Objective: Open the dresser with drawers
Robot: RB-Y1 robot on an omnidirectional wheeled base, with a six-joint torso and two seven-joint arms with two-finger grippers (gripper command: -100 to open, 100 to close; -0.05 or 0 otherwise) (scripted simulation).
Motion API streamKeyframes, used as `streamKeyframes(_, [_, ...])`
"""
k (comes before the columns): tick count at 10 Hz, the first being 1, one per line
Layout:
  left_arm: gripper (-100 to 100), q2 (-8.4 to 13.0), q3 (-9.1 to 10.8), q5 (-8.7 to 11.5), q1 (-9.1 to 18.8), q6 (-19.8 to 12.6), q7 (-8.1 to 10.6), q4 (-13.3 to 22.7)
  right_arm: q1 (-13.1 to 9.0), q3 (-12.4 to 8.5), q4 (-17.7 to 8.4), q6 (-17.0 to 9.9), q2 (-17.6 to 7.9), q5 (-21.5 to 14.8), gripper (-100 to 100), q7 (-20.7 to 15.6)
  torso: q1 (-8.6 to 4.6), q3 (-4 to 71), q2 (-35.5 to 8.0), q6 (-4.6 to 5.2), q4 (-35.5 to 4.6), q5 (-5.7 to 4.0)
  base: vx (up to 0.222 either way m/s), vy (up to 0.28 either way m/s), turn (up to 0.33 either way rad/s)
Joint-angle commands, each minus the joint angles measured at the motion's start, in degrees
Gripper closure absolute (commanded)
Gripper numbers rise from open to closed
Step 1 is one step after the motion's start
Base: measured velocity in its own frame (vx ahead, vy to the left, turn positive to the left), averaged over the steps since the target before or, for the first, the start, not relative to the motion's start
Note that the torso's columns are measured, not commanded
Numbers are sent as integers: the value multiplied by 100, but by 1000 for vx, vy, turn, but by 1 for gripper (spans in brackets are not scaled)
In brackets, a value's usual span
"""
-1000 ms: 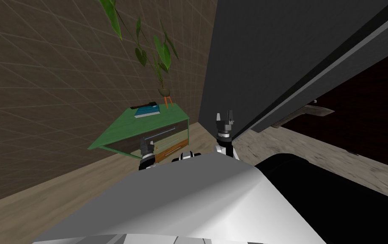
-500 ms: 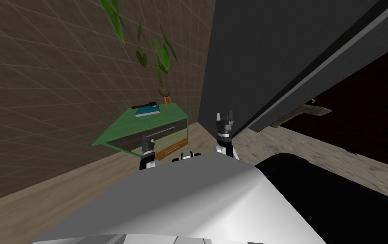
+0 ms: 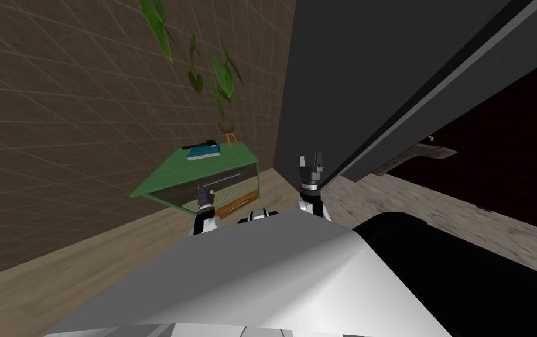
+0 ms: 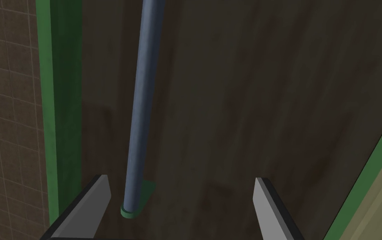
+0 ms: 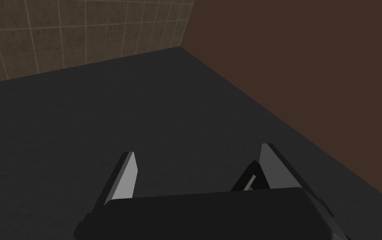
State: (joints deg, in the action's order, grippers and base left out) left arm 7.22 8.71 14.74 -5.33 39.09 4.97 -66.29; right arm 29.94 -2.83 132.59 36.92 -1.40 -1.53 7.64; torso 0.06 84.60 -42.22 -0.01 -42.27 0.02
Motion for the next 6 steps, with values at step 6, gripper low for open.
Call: streamKeyframes(6, [-100,582,57,310,1126,192,103,1309,0,0,0,0,0,0,0,0,-3,-1,-1,0,0,-1,-48,-29,0])
